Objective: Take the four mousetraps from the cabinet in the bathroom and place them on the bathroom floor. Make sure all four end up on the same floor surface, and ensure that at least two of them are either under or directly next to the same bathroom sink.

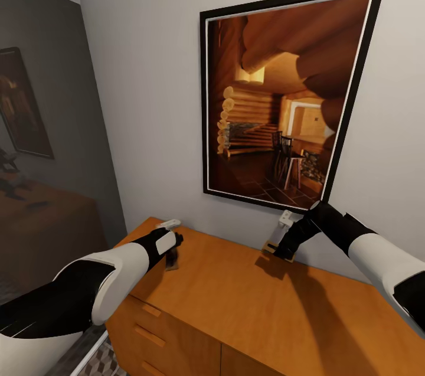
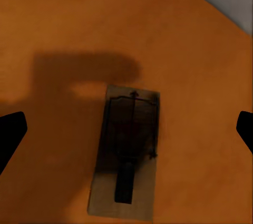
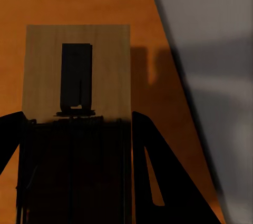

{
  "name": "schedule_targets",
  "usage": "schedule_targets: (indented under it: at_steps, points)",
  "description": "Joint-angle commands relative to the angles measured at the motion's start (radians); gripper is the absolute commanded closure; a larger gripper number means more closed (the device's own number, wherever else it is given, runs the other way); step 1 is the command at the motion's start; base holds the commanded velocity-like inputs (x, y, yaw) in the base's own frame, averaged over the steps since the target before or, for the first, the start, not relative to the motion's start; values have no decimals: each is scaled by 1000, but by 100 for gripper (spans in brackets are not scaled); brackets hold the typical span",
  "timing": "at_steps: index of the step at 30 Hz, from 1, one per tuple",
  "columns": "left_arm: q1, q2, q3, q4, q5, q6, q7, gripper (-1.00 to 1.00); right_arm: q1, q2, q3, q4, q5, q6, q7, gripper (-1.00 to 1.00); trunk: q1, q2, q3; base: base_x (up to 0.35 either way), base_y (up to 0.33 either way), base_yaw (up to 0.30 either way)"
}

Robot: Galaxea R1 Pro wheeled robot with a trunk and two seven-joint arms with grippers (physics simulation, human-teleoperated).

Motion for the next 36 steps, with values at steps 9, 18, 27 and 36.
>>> schedule_targets:
  at_steps: [9, 18, 27, 36]
  points:
    - [-2, -1, -8, 1, 11, -22, 174, -100, -1, -1, 1, -3, 2, 9, 2, 100, 0, -2, -2, 0, 0, 0]
    - [-2, -1, -7, -1, 16, -18, 214, -100, -1, -1, 1, -3, 2, 9, 1, 100, 0, -2, -2, 0, 0, 0]
    - [-2, -1, -7, -1, 16, -8, 109, -100, -1, -1, 1, -3, 2, 9, 0, 100, 0, -2, -2, 0, 0, 0]
    - [-2, -1, -6, 0, 16, -2, 98, -100, -1, -1, 1, -3, 2, 9, 0, 100, 0, -2, -2, 0, 0, 0]
